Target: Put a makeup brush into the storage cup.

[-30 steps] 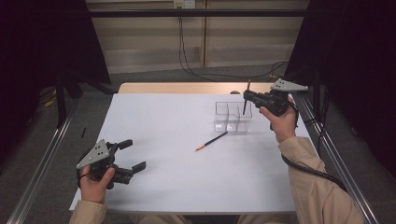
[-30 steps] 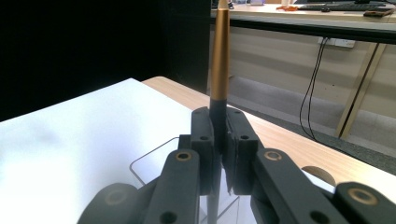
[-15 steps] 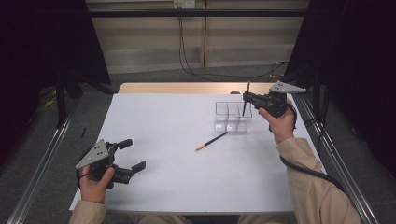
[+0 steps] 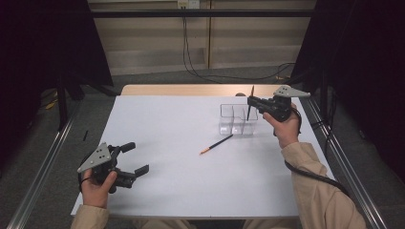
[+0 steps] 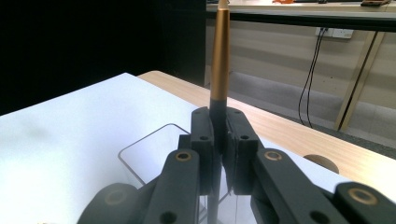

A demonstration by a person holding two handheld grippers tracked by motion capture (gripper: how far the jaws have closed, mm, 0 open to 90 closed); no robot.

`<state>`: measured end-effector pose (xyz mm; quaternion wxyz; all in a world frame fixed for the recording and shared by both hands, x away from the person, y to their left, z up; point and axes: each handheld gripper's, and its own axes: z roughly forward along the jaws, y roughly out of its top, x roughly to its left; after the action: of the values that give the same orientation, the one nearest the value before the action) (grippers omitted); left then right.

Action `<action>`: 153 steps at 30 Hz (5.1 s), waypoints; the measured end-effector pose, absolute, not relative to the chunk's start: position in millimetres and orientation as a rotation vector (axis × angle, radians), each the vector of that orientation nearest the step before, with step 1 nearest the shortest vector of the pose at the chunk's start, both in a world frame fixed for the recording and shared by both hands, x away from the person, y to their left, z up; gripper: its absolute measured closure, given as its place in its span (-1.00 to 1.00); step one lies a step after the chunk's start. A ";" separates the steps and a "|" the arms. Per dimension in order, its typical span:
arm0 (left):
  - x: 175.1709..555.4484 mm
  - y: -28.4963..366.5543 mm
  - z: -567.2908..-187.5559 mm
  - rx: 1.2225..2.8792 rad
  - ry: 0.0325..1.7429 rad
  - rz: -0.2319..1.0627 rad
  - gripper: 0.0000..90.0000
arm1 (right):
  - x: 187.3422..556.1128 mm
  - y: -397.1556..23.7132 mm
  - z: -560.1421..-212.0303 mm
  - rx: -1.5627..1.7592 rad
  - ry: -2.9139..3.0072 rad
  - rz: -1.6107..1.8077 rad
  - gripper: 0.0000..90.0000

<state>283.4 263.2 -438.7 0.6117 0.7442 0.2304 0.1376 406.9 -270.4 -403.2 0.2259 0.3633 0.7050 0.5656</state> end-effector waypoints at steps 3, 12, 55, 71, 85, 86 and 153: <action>284.0 263.5 -438.9 1.723 0.528 0.321 -0.95 | 406.7 -270.6 -405.0 1.002 1.947 1.560 0.85; 284.0 263.4 -438.7 1.729 0.527 0.323 -0.95 | 405.0 -272.3 -409.1 1.006 1.961 1.549 0.85; 282.7 262.1 -436.4 1.731 0.521 0.329 -0.95 | 385.0 -276.9 -413.1 1.019 1.978 1.621 -0.54; 280.6 262.9 -436.8 1.731 0.532 0.331 -0.95 | 367.4 -278.0 -416.0 0.991 2.008 1.628 -0.66; 280.1 262.9 -437.4 1.730 0.534 0.339 -0.95 | 351.4 -285.4 -418.9 0.986 2.005 1.647 -0.76; 279.9 263.0 -437.5 1.732 0.533 0.339 -0.95 | 350.4 -285.9 -418.9 0.982 2.009 1.643 -0.77; 285.5 256.0 -437.0 1.737 0.520 0.328 -0.95 | 280.9 -316.3 -434.0 0.975 2.027 1.665 -0.87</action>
<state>285.5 256.0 -437.0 0.6047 0.7509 0.2245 0.1417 280.9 -316.3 -434.0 0.1708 0.3432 0.7136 0.5864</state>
